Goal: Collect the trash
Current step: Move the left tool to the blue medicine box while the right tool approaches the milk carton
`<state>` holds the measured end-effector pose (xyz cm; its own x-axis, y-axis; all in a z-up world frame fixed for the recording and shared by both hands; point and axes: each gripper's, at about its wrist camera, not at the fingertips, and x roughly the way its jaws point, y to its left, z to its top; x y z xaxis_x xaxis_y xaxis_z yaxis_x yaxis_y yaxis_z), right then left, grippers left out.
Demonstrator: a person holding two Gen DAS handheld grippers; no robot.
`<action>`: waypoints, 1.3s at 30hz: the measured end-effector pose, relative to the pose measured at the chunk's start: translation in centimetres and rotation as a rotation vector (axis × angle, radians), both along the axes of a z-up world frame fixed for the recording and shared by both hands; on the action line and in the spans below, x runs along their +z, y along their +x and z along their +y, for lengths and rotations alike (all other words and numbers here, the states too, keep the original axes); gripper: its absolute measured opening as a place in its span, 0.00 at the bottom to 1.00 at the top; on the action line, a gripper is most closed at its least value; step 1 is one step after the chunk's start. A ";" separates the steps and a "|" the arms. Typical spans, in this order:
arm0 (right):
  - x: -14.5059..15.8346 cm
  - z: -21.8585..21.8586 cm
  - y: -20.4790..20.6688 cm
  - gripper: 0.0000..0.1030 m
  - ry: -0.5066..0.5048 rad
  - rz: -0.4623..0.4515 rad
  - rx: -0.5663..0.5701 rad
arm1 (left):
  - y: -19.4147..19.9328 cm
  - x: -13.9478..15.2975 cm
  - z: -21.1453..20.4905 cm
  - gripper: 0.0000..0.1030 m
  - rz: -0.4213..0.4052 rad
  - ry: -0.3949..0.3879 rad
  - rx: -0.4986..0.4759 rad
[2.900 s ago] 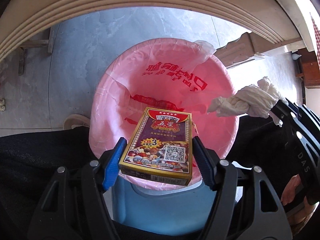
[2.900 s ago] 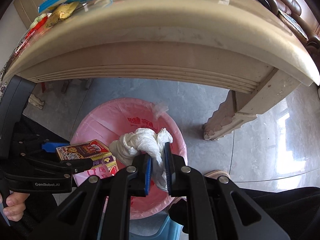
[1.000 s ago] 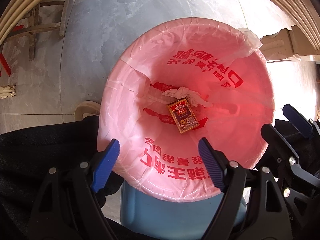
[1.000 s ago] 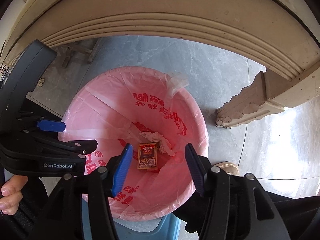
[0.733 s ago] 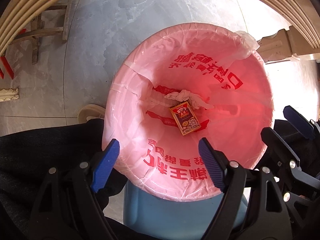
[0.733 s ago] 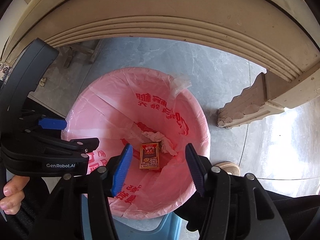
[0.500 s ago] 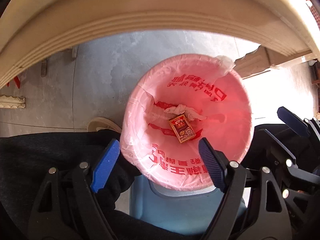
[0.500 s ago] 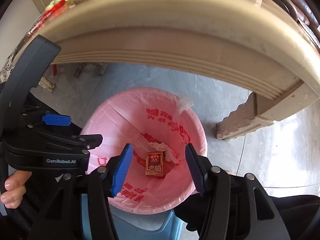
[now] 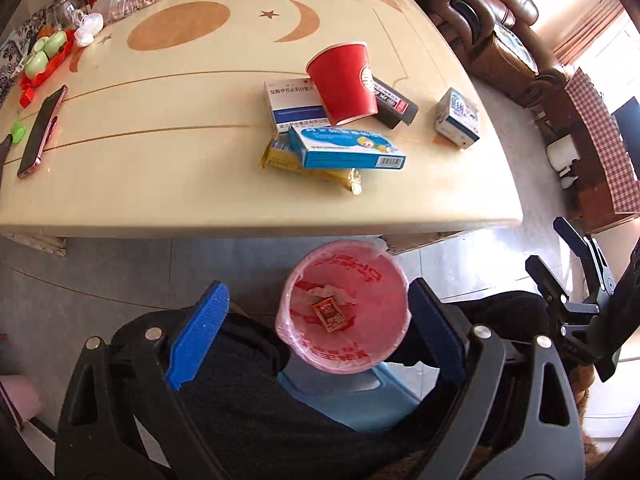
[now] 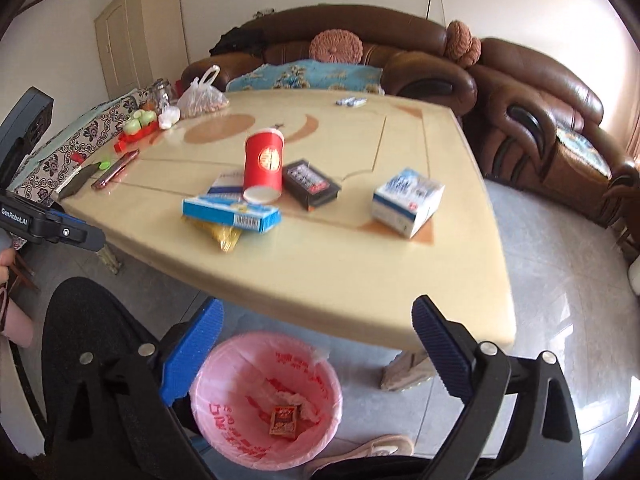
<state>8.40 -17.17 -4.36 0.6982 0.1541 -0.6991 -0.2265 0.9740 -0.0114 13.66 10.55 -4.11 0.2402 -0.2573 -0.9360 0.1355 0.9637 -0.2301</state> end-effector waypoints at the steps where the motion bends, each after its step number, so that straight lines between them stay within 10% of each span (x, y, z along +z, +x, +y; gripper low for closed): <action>1: 1.1 -0.1 0.2 0.91 -0.017 -0.023 0.000 | 0.1 0.6 -0.2 0.86 0.004 -0.005 -0.002; 13: 8.5 -2.4 5.7 0.93 0.062 0.042 0.012 | 3.5 7.3 -1.8 0.86 -0.005 -0.012 0.026; 39: 2.0 -7.9 19.1 0.93 0.206 0.362 -0.093 | 9.0 -1.6 -0.9 0.86 0.245 -0.214 0.255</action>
